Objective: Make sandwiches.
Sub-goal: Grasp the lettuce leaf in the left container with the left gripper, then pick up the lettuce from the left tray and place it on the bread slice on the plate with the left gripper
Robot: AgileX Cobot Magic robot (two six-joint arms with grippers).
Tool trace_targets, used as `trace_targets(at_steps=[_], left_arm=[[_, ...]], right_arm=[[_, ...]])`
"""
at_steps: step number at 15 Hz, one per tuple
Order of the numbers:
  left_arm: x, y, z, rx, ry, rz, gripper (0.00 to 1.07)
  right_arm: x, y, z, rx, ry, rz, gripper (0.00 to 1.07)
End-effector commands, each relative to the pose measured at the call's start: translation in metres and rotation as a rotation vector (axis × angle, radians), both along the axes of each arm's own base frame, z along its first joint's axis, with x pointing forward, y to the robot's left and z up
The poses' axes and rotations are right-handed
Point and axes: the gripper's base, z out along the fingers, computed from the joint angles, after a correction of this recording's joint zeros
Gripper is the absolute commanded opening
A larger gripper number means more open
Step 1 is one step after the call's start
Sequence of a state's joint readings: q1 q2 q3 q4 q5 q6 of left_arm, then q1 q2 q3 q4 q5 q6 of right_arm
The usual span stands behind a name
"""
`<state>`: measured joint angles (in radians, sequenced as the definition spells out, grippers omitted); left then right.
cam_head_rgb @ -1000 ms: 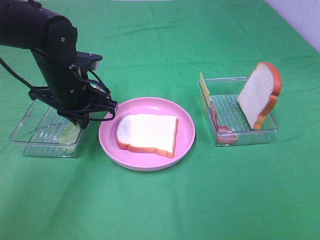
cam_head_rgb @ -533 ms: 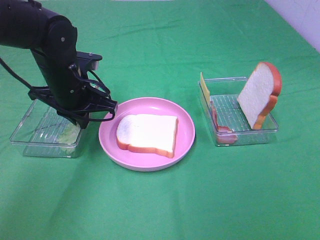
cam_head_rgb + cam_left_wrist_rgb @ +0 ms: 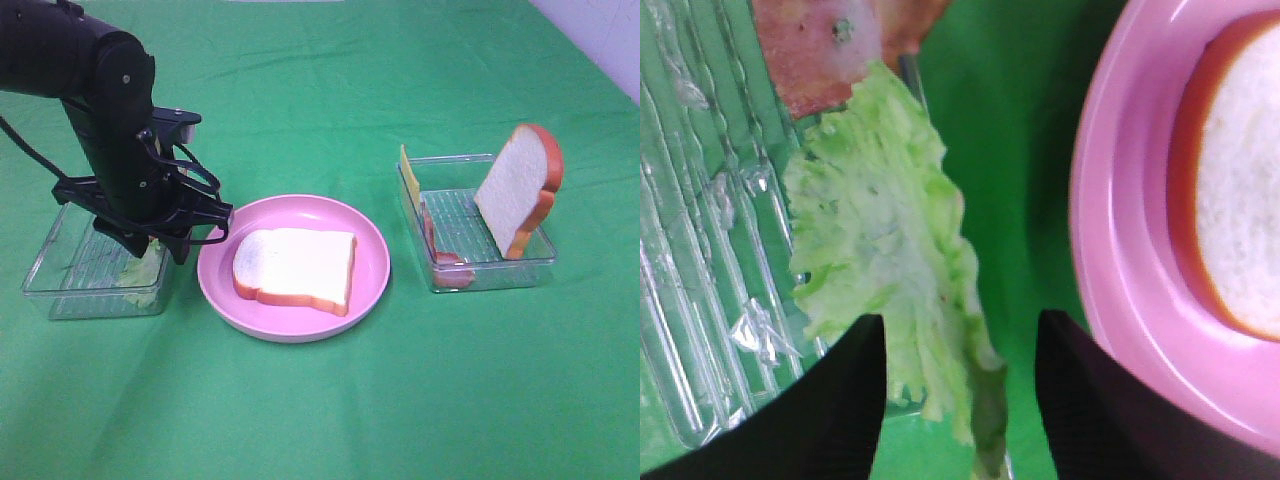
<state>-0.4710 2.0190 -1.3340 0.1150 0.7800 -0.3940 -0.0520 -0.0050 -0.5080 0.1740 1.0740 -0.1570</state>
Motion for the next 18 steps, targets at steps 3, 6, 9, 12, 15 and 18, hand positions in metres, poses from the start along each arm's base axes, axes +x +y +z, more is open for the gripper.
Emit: trace_targets(at_steps=[3, 6, 9, 12, 15, 18], left_arm=[[-0.002, 0.0, 0.0, 0.01, 0.021, 0.007, 0.45], [-0.003, 0.0, 0.009, -0.001, -0.001, 0.005, 0.45], [-0.004, 0.001, 0.019, -0.009, -0.014, 0.01, 0.43], [-0.005, 0.002, 0.017, 0.005, -0.007, 0.008, 0.19], [-0.003, 0.004, 0.018, 0.034, -0.023, -0.012, 0.0], [-0.004, 0.004, 0.026, 0.022, -0.041, -0.011, 0.0]], right_arm=[[-0.002, 0.0, 0.0, 0.004, -0.025, -0.008, 0.82], [-0.002, 0.0, 0.0, 0.004, -0.025, -0.008, 0.82], [-0.002, 0.0, 0.0, 0.004, -0.025, -0.008, 0.82], [-0.002, 0.0, 0.0, 0.004, -0.025, -0.008, 0.82], [-0.002, 0.0, 0.0, 0.004, -0.025, -0.008, 0.82], [-0.002, 0.0, 0.0, 0.004, -0.025, -0.008, 0.82]])
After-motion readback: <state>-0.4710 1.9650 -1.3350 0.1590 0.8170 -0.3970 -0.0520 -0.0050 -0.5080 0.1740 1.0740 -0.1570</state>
